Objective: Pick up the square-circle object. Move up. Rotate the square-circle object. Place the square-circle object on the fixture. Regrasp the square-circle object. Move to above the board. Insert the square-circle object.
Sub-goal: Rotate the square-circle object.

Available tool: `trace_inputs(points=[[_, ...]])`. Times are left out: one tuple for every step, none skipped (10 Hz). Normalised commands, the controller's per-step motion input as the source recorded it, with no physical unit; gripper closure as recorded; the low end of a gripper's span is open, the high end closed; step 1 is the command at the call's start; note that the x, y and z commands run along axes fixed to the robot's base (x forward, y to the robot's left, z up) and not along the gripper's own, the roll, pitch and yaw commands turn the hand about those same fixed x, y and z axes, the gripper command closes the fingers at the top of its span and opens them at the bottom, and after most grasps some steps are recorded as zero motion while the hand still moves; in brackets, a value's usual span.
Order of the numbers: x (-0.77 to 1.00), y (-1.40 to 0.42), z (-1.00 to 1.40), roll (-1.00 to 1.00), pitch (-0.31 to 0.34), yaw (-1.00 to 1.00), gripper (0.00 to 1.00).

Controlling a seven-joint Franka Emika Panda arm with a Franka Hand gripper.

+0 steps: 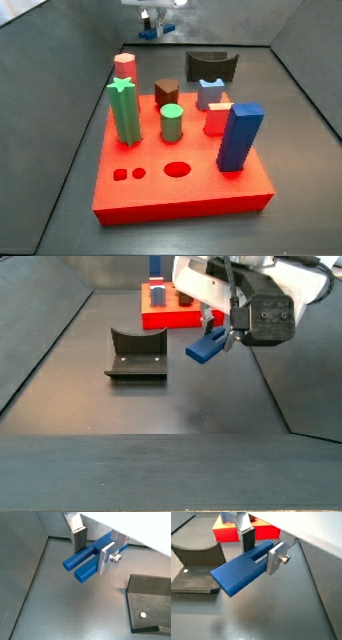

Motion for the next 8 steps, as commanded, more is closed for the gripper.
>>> trace_inputs(points=[[-0.02, -0.02, 0.19, 0.17, 0.179, 0.03, 1.0], [0.0, 0.0, 0.0, 0.0, 0.0, -1.0, 1.0], [0.01, 0.02, -0.07, 0.0, -0.003, -1.0, 1.0], [0.02, 0.02, -0.08, -0.01, -0.007, -1.0, 1.0], [0.02, 0.02, -0.07, -0.01, -0.008, -1.0, 1.0], [0.03, 0.02, -0.04, -0.01, -0.01, -1.0, 1.0], [0.04, 0.02, -0.03, -0.01, -0.011, -1.0, 1.0], [0.04, 0.02, -0.02, -0.01, -0.011, -1.0, 1.0]])
